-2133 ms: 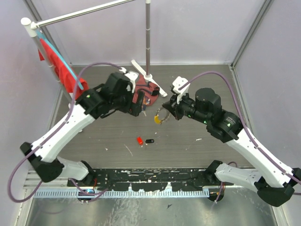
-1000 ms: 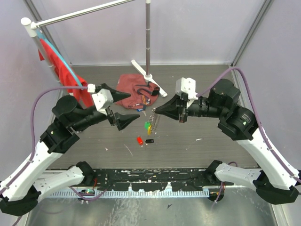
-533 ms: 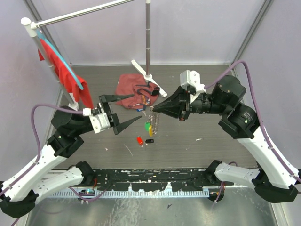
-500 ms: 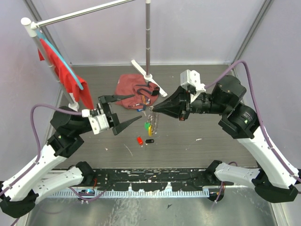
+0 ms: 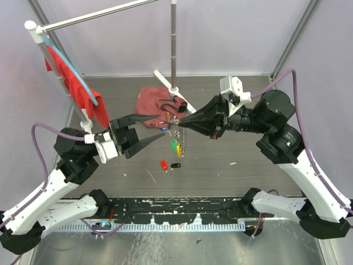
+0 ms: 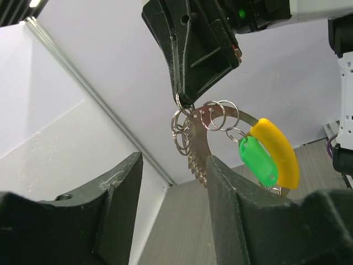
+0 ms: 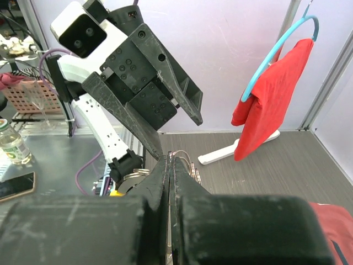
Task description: Put the keys on the keyring
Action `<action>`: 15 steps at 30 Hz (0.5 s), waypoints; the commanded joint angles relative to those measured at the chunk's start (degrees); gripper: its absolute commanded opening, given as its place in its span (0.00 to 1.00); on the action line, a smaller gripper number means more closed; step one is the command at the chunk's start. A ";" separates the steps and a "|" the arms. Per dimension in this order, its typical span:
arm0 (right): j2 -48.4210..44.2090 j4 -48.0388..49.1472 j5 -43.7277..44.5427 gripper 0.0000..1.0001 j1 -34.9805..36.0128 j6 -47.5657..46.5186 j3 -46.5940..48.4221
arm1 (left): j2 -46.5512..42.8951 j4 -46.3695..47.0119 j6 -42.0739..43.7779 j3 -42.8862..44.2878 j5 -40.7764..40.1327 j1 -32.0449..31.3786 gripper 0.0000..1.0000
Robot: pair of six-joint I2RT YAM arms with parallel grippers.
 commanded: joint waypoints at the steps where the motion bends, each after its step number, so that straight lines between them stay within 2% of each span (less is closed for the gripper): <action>1: -1.29 6.13 0.20 0.01 0.21 2.35 0.28 | 0.78 4.62 -1.71 1.47 1.06 -0.54 0.55; 15: -2.02 8.11 3.26 0.01 0.24 4.84 -0.90 | 2.84 6.31 1.64 2.42 -2.51 -4.55 0.54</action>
